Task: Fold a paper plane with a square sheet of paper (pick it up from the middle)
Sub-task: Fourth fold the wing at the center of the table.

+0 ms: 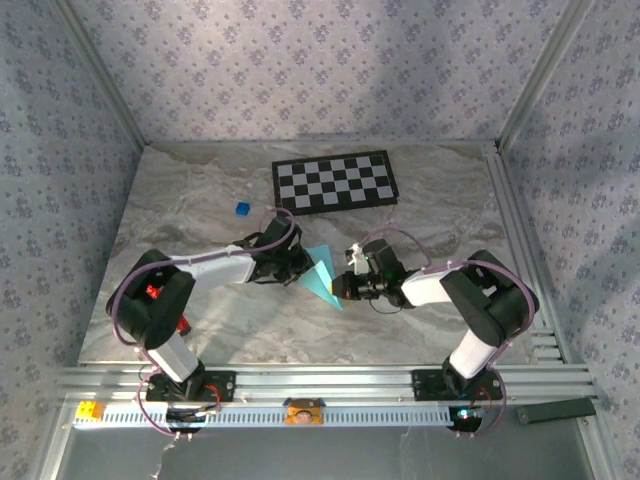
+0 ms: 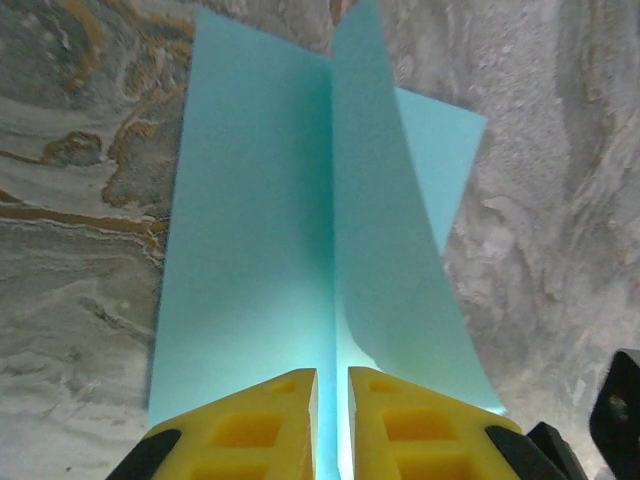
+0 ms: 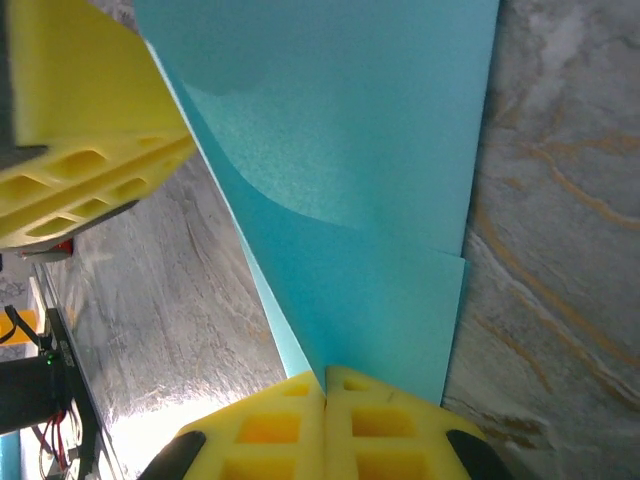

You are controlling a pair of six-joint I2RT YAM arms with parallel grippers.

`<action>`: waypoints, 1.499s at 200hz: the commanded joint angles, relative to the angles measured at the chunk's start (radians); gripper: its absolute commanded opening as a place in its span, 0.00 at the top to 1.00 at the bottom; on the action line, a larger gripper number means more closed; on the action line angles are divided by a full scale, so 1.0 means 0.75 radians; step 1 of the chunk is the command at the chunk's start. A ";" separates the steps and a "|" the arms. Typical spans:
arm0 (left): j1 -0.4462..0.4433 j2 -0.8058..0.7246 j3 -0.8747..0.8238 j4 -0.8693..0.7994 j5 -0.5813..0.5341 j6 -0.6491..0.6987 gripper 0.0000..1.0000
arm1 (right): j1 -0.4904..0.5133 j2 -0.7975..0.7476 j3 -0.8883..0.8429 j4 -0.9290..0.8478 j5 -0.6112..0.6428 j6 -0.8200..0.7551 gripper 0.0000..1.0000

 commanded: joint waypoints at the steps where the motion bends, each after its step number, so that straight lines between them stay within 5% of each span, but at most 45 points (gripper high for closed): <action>1: -0.009 0.043 0.048 0.030 0.026 0.005 0.85 | -0.013 0.019 -0.030 0.061 -0.011 0.068 1.00; 94: -0.015 0.127 -0.003 -0.031 -0.018 -0.021 0.93 | -0.057 0.031 -0.103 0.214 -0.035 0.179 1.00; 300: -0.018 0.082 -0.042 -0.085 -0.076 -0.029 0.94 | -0.105 0.111 -0.165 0.342 -0.084 0.286 1.00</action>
